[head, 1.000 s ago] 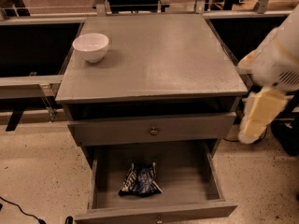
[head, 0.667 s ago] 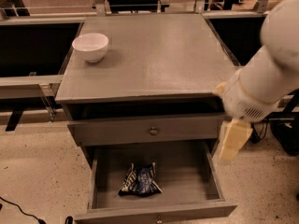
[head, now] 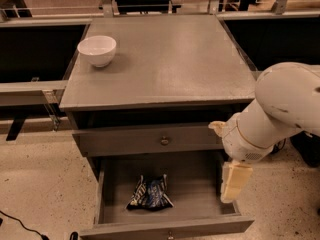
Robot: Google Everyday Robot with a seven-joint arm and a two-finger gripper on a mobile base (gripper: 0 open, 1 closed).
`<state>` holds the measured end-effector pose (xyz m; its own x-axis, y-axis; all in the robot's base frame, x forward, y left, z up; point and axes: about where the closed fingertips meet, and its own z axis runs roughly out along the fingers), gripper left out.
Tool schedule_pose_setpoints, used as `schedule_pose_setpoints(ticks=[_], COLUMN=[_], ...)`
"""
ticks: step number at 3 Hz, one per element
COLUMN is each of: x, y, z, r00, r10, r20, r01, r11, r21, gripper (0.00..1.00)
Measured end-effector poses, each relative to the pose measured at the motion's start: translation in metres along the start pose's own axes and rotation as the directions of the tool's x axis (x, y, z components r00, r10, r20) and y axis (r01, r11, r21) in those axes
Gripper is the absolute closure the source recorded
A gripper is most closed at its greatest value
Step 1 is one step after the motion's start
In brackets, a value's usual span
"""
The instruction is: Pick blue chip bag from middle drawer and place on counter
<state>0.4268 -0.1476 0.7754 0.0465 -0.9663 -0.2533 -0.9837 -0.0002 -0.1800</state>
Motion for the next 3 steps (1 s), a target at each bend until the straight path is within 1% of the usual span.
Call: schedule_pose_setpoints(ticks=[1, 2, 3], x=[-0.004, -0.019, -0.064], y=[-0.001, 0.007, 0.011], z=[0.012, 0.060, 0.115], r00=[0.999, 0.979, 0.876], r10=[-0.009, -0.009, 0.005], r20=[0.032, 0.202, 0.482], r01=[0.010, 0.024, 0.015], r11=[0.9994, 0.9971, 0.9992], r21=[-0.034, -0.073, -0.038], gripper=[0.00, 0.00, 0.00])
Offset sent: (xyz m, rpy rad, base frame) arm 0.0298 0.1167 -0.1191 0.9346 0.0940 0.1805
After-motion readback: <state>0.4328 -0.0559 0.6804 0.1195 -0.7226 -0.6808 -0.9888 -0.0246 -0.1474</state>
